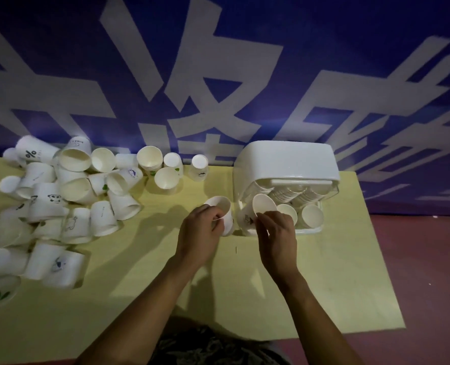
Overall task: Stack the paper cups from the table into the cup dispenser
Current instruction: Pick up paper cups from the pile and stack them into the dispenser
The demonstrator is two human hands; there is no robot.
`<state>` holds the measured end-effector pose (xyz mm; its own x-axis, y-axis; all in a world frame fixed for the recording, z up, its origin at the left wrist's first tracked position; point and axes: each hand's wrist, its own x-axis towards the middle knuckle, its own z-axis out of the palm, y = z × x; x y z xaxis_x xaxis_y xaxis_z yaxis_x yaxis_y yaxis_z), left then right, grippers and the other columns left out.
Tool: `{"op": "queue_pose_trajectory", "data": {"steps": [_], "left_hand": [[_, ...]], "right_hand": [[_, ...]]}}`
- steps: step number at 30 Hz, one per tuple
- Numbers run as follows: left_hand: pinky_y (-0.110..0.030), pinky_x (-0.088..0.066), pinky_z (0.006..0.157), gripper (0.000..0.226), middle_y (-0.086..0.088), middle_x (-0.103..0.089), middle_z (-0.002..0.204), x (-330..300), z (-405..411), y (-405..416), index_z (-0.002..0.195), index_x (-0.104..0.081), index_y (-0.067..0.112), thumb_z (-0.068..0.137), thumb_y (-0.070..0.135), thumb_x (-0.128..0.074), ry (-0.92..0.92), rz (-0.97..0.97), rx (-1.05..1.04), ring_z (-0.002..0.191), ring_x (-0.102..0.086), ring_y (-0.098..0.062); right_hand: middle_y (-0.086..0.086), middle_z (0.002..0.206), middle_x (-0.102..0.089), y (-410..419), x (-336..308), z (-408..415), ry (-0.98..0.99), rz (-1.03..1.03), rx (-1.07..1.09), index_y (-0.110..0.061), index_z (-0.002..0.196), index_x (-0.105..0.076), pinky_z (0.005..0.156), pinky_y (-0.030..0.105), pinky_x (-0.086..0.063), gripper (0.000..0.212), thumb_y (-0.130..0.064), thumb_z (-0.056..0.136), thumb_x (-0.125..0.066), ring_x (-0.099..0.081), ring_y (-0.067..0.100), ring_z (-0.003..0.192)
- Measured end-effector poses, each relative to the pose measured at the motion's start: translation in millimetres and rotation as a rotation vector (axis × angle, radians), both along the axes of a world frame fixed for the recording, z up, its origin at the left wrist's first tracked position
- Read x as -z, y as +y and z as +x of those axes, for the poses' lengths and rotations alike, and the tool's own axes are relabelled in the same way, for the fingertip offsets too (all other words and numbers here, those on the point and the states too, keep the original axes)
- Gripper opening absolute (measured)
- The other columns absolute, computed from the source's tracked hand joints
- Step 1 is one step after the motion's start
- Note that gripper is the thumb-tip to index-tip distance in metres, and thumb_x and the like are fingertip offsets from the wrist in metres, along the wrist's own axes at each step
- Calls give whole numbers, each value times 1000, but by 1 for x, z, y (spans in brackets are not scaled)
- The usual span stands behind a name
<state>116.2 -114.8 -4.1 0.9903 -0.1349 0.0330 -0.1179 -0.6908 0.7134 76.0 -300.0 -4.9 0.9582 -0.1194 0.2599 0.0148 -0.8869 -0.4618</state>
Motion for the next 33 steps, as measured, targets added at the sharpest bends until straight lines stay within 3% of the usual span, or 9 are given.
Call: {"op": "queue_pose_trajectory", "data": {"steps": [5,12,17,23,28,33], "left_hand": [[-23,-38,63,7,5,-61,83,-8,-6,-58,87,-68,17,83,14,-63,-18,-61,74,74,-53,-13],[-26,-45,69,14,4,-65,89,-7,-8,-139,95,-71,17,83,12,-64,-27,-44,133,81,-58,-16],[-31,-47,72,15,3,-63,93,3,-6,-181,96,-70,16,88,15,-57,18,54,163,88,-57,-17],[-32,-46,81,22,-6,-64,97,23,-5,-212,99,-71,14,93,14,-50,99,262,154,94,-57,-25],[-34,-48,76,22,-7,-63,91,36,-3,-226,92,-71,15,88,9,-50,180,330,111,91,-56,-27],[-33,-49,82,27,-6,-67,102,48,4,-230,104,-71,20,87,10,-52,234,424,130,97,-58,-27]], "right_hand": [[0,93,-69,-55,-4,-21,24,93,126,-14,103,-72,66,28,-45,15,-10,90,-67,-59,26,85],[1,94,-70,-142,-7,-27,3,63,203,-13,103,-71,68,26,-42,15,-6,92,-63,-59,29,89],[3,94,-69,-187,10,-15,73,26,134,-13,101,-72,63,32,-49,14,-7,92,-63,-59,29,93],[0,77,-66,-213,42,2,226,-89,-45,-16,87,-71,56,35,-48,15,-3,86,-64,-54,29,75],[-1,68,-64,-218,56,12,291,-226,-168,-20,80,-72,56,30,-41,19,-2,72,-71,-57,29,68],[-3,67,-62,-216,67,21,352,-301,-201,-23,72,-68,57,29,-32,19,-6,68,-76,-58,27,68]]}}
